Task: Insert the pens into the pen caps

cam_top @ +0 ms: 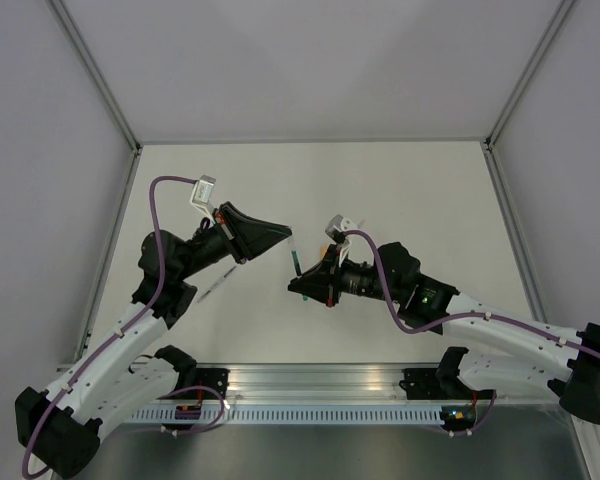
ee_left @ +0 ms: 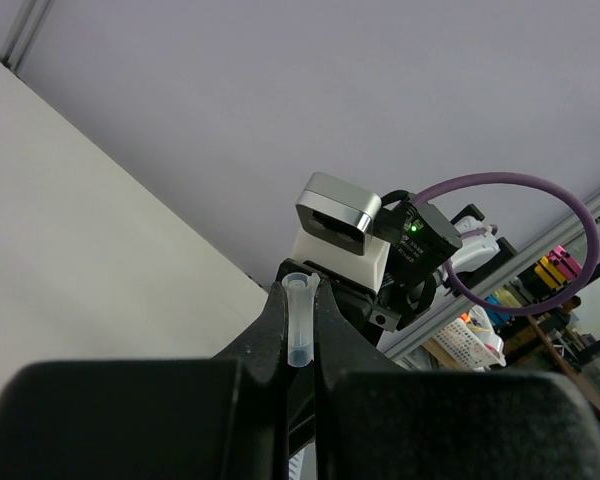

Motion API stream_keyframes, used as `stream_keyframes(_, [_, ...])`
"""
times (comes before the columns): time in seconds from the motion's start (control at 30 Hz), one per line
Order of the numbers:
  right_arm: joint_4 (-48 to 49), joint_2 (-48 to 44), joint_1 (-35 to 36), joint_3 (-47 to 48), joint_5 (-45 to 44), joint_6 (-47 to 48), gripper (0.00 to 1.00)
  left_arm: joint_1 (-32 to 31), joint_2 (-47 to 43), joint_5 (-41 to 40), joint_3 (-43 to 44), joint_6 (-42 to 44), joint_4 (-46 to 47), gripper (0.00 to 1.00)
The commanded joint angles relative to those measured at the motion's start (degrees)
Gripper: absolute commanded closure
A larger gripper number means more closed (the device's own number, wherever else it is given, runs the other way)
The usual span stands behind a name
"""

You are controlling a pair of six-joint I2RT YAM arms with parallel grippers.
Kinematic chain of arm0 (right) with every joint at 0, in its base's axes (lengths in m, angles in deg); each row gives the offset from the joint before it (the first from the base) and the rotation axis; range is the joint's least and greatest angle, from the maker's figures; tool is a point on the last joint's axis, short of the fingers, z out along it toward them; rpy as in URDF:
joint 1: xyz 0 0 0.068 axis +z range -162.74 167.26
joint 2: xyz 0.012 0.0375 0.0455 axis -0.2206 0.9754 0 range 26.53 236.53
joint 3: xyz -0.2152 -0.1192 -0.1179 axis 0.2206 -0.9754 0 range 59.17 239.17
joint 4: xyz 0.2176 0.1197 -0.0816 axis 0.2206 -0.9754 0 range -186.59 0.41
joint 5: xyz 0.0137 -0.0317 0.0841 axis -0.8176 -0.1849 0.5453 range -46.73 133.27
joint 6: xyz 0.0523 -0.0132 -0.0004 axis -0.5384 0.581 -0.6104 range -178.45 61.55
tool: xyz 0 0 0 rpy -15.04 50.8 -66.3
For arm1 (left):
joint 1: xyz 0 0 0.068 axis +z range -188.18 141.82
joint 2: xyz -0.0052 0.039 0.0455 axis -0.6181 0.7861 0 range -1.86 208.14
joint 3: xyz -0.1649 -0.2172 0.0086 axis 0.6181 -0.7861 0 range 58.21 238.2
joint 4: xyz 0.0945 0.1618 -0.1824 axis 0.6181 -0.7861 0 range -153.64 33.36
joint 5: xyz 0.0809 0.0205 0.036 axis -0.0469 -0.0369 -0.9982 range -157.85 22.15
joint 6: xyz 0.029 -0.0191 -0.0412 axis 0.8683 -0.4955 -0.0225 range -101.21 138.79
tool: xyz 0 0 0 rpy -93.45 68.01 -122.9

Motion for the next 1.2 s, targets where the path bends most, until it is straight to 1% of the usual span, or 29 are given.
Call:
stream_keyframes(0.0, [3.60,0.06,0.18,2.32,1.09,-0.38,1.00,-0.23,-0.22,0.26,1.67,2.56,0.60,0.98])
stream_keyframes(0.67, [3.69,-0.64,0.27,2.05,1.27,-1.08,1.00,-0.23,0.92,-0.71,1.05,4.06,0.52,0.98])
stream_keyframes(1.17, [3.07,-1.87,0.18,1.70,0.91,-1.08,1.00,-0.23,1.28,0.26,0.00,3.62,2.80,0.98])
